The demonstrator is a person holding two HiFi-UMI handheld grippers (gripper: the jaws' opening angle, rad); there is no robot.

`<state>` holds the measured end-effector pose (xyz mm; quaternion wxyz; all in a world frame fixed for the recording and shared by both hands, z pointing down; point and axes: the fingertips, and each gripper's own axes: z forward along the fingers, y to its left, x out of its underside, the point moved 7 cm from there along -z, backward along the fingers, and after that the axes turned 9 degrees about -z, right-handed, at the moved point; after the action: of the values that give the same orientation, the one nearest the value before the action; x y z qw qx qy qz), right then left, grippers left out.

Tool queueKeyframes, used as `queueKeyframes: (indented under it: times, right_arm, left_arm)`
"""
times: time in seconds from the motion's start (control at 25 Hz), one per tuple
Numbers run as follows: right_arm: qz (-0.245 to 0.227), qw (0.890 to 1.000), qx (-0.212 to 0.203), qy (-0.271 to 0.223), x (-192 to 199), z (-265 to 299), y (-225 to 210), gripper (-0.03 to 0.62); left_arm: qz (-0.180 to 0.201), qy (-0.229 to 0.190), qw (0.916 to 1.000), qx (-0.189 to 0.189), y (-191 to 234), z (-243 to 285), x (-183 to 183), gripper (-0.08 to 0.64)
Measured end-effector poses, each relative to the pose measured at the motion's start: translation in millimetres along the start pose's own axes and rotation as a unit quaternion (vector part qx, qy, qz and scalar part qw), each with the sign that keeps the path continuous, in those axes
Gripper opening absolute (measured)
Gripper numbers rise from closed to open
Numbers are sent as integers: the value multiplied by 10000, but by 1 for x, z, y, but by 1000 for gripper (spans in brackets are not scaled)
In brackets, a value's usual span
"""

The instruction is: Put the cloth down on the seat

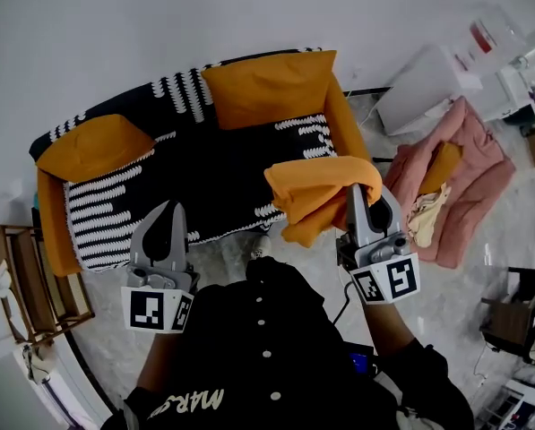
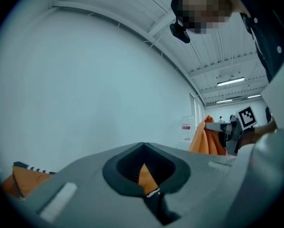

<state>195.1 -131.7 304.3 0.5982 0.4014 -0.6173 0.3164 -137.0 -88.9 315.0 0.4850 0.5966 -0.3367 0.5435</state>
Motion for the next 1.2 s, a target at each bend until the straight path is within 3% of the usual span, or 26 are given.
queueKeyframes:
  times: [0.48,0.72,0.92,1.2]
  right_arm:
    - [-51,9995,-304,-5,6,64,-45,63]
    - [-77,9994,-338,-59,3,90,-37,63]
    - [-238,9989,-357,-161,-11,112,-21,63]
    - [-201,9978,-610,-137,-19,134,-7,63]
  left_arm:
    - [-62,-29,9998,-200,-3,61,-2,0]
    - [-138,77,9995,-256,18,62,1,0]
    - [-124,-21,9999,-72,36,65,-11,0]
    - [-83,-87,9999,-87,46,60,-22,0]
